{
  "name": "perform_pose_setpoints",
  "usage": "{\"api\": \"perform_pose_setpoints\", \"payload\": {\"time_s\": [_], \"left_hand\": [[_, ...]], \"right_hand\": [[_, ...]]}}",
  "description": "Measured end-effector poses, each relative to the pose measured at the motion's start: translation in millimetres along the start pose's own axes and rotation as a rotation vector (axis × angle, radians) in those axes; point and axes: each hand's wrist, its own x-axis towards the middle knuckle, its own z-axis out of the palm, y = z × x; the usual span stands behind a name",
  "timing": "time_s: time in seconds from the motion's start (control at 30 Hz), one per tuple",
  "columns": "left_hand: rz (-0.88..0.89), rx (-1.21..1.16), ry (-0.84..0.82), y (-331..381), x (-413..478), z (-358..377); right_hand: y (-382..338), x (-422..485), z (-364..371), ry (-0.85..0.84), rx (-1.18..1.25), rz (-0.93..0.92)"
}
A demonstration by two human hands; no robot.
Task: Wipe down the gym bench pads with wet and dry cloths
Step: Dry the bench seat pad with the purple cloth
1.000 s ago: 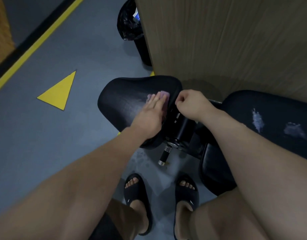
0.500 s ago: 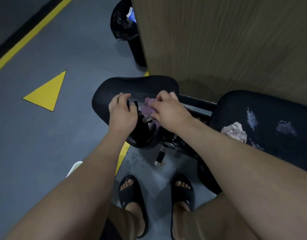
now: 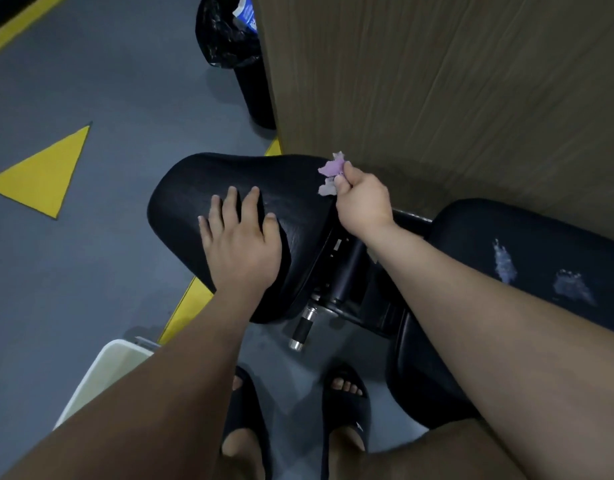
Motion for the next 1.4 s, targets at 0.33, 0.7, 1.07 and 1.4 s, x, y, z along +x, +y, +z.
{"api": "perform_pose_setpoints", "payload": {"time_s": [0.33, 0.7, 1.07, 1.4], "left_hand": [[-0.014, 0.048, 0.058, 1, 2, 8], [0.002, 0.104, 0.09, -2, 4, 15], [0.006, 0.121, 0.091, -1, 3, 15], [0.001, 0.116, 0.103, 0, 3, 15]], "right_hand": [[-48, 100, 12, -0.423, -0.357, -0.126], [-94, 158, 70, -0.712, -0.618, -0.265], [-128, 159, 137, -0.728, -0.577, -0.436], [-125, 156, 108, -0.742, -0.593, -0.292]]}}
